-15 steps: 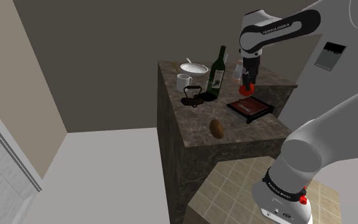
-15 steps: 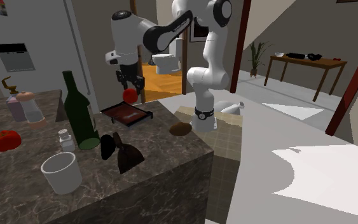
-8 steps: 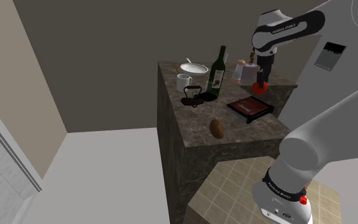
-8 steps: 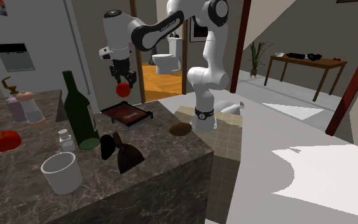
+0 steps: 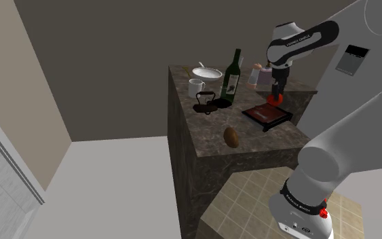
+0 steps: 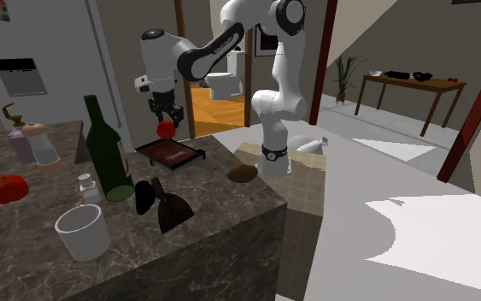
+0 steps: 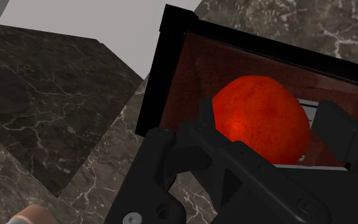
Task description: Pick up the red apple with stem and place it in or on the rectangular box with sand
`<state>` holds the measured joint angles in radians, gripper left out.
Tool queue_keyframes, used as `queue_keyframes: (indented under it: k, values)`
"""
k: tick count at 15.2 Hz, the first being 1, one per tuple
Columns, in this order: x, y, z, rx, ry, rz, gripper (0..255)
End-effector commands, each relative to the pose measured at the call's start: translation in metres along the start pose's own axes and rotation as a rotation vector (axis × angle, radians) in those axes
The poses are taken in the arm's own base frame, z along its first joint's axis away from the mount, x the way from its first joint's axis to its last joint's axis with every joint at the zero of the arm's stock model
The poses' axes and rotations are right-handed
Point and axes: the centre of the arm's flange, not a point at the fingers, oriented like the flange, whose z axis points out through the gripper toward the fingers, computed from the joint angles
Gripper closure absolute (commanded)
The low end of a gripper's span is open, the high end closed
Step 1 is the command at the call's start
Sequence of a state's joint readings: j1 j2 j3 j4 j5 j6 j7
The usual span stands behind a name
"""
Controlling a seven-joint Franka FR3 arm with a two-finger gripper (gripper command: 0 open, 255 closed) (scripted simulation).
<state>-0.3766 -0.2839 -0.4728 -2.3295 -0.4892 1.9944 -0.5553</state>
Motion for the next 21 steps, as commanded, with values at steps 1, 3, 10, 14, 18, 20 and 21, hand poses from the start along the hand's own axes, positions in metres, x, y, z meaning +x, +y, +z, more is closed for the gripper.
queue_keyframes:
  k: [1,3,10,14,18,20,21]
  values:
    - [0.002,-0.003,0.010,0.000,0.000,0.000,255]
    - [0.004,-0.005,0.020,0.000,0.000,0.000,255]
    - [0.010,-0.010,0.044,0.000,0.000,0.000,255]
    - [0.010,-0.010,0.044,0.000,0.000,0.000,255]
    - [0.010,-0.010,0.044,0.000,0.000,0.000,0]
    - [0.010,-0.010,0.044,0.000,0.000,0.000,0]
    - [0.010,-0.010,0.044,0.000,0.000,0.000,0]
